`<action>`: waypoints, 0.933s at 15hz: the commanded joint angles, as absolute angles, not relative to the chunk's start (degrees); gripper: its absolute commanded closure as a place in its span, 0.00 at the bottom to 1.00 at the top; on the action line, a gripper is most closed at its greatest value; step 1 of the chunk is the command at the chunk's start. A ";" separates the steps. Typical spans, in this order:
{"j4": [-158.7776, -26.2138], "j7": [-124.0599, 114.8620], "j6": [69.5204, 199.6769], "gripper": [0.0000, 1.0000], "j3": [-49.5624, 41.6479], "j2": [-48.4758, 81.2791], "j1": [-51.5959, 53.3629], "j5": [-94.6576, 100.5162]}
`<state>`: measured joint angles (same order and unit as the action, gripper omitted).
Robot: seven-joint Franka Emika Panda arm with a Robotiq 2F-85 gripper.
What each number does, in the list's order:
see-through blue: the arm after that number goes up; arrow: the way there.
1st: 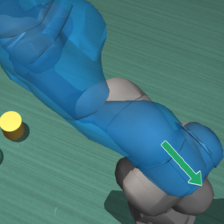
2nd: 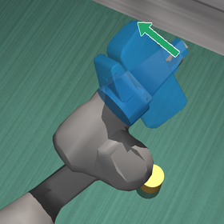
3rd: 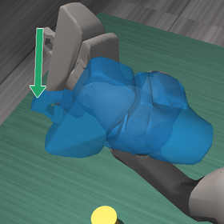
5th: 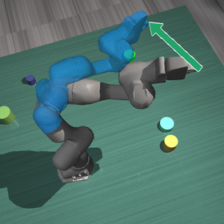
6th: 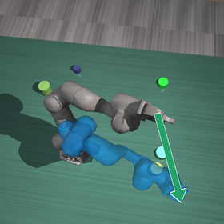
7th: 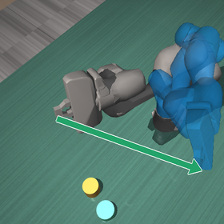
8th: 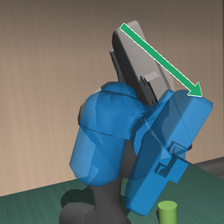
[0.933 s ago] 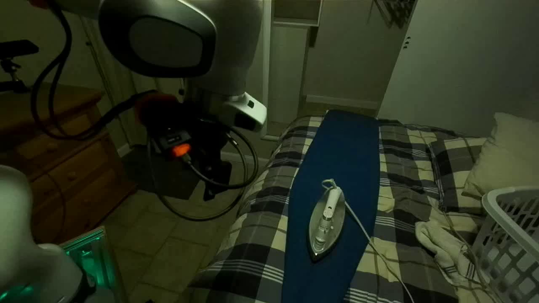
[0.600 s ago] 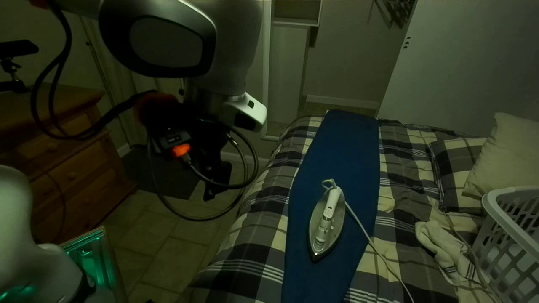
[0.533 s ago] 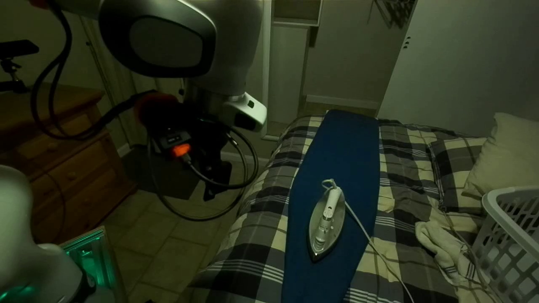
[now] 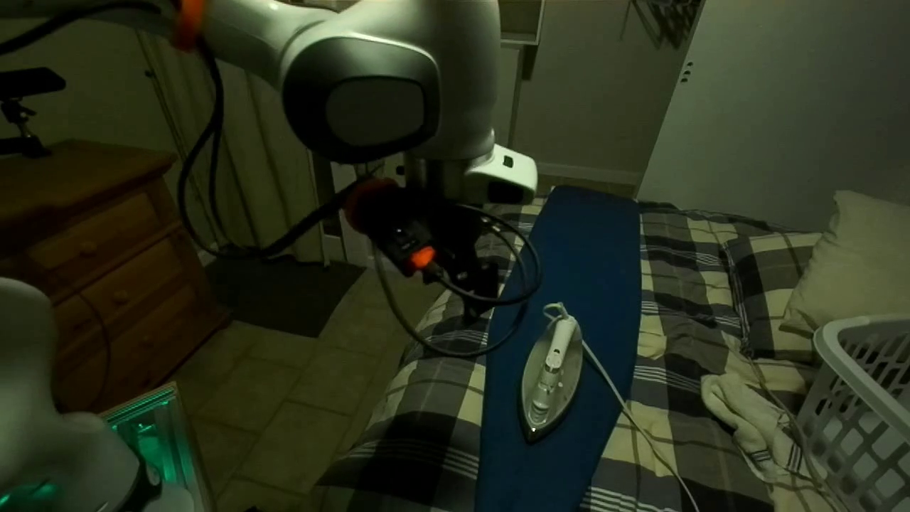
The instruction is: Press a button on the iron's handle.
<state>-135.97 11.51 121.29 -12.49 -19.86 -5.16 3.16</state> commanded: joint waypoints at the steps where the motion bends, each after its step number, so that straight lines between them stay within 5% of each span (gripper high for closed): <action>1: -130.36 8.39 131.10 0.00 -10.64 -10.81 -6.40 5.34; 5: -125.72 2.76 142.28 0.00 -9.67 -1.33 -7.21 8.57; 14: -123.51 -3.79 143.64 0.00 -9.96 2.75 -7.60 12.50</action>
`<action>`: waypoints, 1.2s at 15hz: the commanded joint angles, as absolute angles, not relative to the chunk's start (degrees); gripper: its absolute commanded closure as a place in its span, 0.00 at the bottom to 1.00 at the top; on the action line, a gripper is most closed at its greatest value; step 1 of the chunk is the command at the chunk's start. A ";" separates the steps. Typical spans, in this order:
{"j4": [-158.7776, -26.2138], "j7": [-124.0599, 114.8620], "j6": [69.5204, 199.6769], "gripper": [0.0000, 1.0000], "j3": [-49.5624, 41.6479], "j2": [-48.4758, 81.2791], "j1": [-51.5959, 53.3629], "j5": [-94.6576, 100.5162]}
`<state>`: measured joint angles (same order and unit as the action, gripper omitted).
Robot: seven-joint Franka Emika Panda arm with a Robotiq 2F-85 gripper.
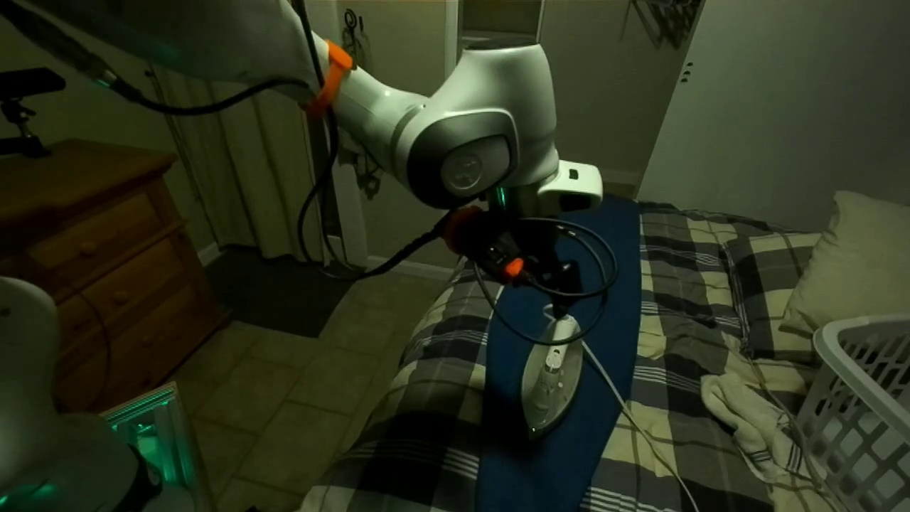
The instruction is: Press a button on the iron's handle.
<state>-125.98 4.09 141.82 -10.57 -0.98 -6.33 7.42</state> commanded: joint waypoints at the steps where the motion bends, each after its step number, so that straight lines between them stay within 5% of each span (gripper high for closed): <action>1: -121.01 -4.17 142.78 0.00 -10.01 5.72 -7.60 12.05; 3: -117.70 -9.60 143.99 0.00 -10.43 10.23 -7.50 14.60; 4: -116.37 -10.84 145.14 0.25 -10.64 11.98 -7.28 14.39; 14: -103.23 -8.49 137.91 0.91 -10.76 24.13 -6.97 11.12; 18: -101.30 -5.53 129.85 0.99 -9.88 24.60 -7.61 9.96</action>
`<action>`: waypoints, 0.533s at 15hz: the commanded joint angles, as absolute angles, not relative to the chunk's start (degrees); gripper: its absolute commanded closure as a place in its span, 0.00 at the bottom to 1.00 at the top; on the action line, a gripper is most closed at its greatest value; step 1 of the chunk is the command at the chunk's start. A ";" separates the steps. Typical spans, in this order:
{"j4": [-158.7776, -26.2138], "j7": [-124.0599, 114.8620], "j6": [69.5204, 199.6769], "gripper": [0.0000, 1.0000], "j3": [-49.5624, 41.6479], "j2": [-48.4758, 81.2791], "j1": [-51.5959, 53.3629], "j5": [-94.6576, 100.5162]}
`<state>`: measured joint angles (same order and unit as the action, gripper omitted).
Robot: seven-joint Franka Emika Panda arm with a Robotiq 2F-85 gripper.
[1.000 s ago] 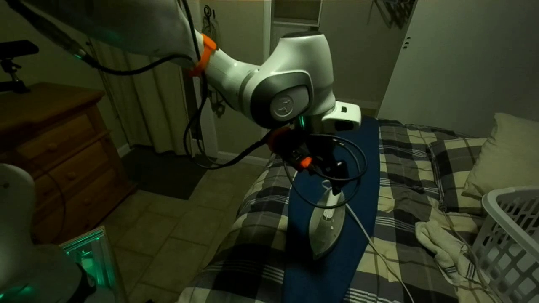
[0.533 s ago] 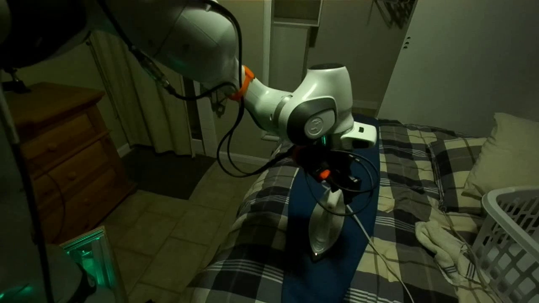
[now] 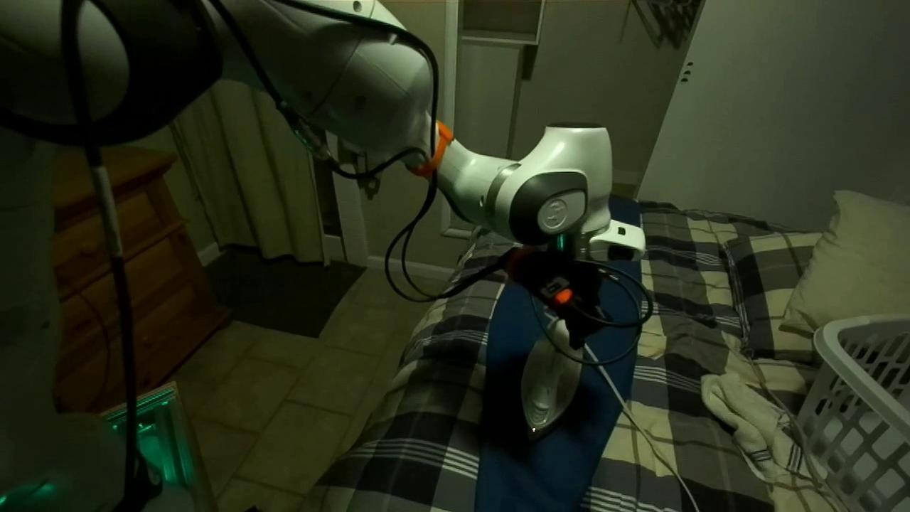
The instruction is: Press a button on the iron's handle.
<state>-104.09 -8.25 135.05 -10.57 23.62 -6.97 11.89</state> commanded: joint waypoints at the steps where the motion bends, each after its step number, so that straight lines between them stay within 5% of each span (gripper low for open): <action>1: -100.75 -5.03 128.08 0.94 -9.73 24.79 -7.72 9.72; 8: -101.75 -0.91 129.32 0.93 -7.35 25.71 -9.45 3.09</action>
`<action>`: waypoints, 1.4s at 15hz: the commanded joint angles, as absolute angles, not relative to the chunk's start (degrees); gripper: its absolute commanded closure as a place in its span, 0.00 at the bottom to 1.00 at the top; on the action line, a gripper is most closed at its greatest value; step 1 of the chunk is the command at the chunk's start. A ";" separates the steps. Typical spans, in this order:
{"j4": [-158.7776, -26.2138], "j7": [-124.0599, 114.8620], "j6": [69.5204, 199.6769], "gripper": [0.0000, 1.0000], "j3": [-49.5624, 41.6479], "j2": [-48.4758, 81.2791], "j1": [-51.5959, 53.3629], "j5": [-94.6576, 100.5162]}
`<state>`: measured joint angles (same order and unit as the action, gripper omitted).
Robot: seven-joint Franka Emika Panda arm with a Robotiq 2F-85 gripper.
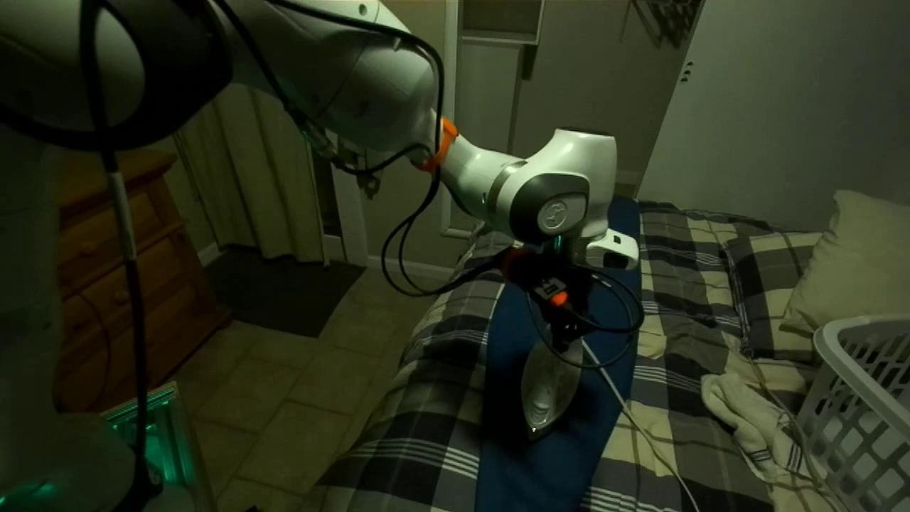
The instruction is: Press a button on the iron's handle.
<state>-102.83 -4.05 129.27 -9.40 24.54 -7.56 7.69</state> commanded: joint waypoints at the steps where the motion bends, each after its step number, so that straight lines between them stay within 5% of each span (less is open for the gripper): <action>1: -101.80 -0.25 129.75 0.93 -7.03 25.96 -9.67 1.91; 21: -102.44 -1.86 139.20 0.93 -9.20 30.51 -8.84 4.17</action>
<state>-102.82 -2.02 138.75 -9.01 29.99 -8.79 3.54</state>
